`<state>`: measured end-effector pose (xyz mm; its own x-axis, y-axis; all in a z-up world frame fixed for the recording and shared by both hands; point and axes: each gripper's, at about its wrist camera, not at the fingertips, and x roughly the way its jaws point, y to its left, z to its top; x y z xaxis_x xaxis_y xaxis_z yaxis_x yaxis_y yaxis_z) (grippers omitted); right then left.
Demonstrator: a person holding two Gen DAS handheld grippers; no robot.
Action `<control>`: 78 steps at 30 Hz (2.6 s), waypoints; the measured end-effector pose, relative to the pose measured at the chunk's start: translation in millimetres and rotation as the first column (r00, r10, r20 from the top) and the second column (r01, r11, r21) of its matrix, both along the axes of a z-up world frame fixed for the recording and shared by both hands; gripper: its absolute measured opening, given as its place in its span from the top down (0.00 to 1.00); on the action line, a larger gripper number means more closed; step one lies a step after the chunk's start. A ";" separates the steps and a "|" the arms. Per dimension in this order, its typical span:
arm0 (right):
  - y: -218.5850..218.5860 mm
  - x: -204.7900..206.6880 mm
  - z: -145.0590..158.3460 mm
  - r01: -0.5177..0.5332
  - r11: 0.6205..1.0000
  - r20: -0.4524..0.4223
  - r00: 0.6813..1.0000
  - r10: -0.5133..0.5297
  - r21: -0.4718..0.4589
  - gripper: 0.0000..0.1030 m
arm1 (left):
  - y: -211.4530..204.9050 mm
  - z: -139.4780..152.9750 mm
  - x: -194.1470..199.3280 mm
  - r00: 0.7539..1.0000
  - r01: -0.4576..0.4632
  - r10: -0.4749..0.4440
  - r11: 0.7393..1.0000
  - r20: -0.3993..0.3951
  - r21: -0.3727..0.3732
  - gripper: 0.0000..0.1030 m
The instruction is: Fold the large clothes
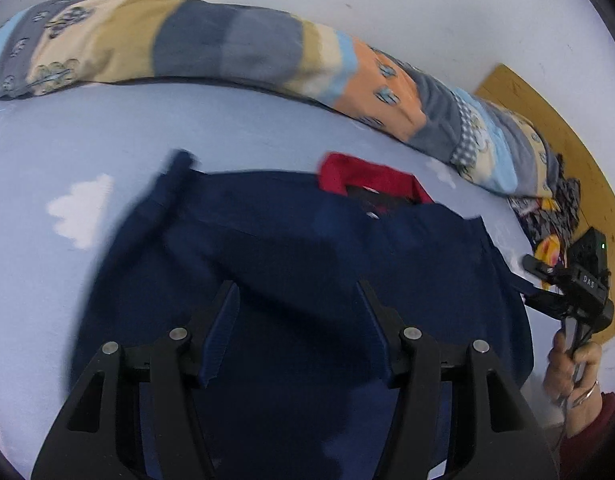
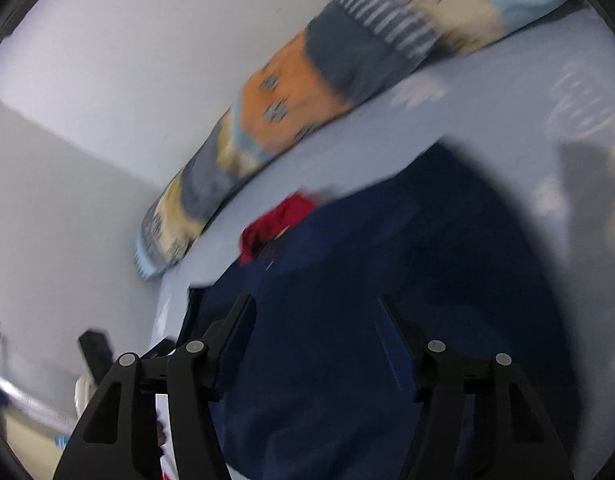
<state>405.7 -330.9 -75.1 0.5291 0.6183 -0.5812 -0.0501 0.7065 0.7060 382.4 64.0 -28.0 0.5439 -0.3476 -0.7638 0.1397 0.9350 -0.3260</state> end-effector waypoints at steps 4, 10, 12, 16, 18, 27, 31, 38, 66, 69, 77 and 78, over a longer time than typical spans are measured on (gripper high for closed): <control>76.6 -1.2 -9.2 -0.191 0.981 0.059 0.980 0.192 -0.014 0.51 | -43.9 -11.3 -4.3 0.994 0.066 -0.078 0.989 0.083 0.133 0.44; 109.5 13.1 -45.8 -0.263 0.940 0.001 0.963 0.270 -0.216 1.00 | 10.7 -49.4 13.7 0.996 -0.073 0.053 0.937 0.069 0.342 0.45; 68.3 15.0 -47.0 -0.158 0.963 0.008 0.987 0.164 -0.220 1.00 | 42.9 -49.7 7.2 0.990 -0.134 0.108 0.923 0.093 0.362 0.45; -40.7 -1.0 -56.1 0.091 0.969 -0.001 0.996 -0.094 -0.231 1.00 | 108.4 -50.5 -16.1 0.958 -0.286 0.275 0.909 0.079 0.303 0.24; -73.5 -17.5 -57.3 0.187 0.949 -0.011 0.980 -0.197 -0.254 1.00 | 133.7 -49.6 -35.7 0.930 -0.366 0.364 0.900 0.056 0.237 0.24; -83.5 -111.5 -10.7 0.299 0.879 0.004 0.947 -0.320 -0.372 0.89 | 108.9 -25.2 -125.4 0.896 -0.439 0.444 0.892 -0.026 0.110 0.26; -25.3 -135.8 1.2 0.166 0.913 0.007 0.984 -0.176 -0.372 0.80 | 51.0 -11.1 -146.0 0.930 -0.365 0.367 0.923 0.004 0.119 0.26; 2.3 -145.2 -28.4 0.094 0.918 -0.113 0.983 -0.148 -0.384 0.76 | 31.9 -57.9 -151.1 0.944 -0.253 0.295 0.936 -0.150 0.246 0.16; -13.9 -187.8 -4.8 0.119 0.947 -0.108 0.981 -0.158 -0.299 0.64 | -108.8 -50.7 -147.7 0.980 -0.198 0.169 0.906 0.108 0.373 0.14; -17.6 -187.2 -6.7 0.120 0.948 -0.118 0.980 -0.160 -0.295 0.64 | -107.7 -54.5 -145.2 0.979 -0.202 0.172 0.905 0.114 0.373 0.13; -27.7 -191.2 -4.8 0.152 0.950 -0.117 0.975 -0.190 -0.274 0.58 | -102.9 -17.3 -153.8 0.953 -0.254 0.189 0.925 0.237 0.283 0.17; -29.6 -192.3 -5.5 0.154 0.950 -0.120 0.974 -0.192 -0.271 0.57 | -105.2 -29.4 -148.7 0.968 -0.227 0.175 0.919 0.182 0.322 0.15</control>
<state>213.4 -360.5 -80.6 0.5136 0.3430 -0.7865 0.1775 0.8543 0.4885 233.7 -41.2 -57.3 0.6899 0.0452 -0.7225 -0.0409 0.9989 0.0235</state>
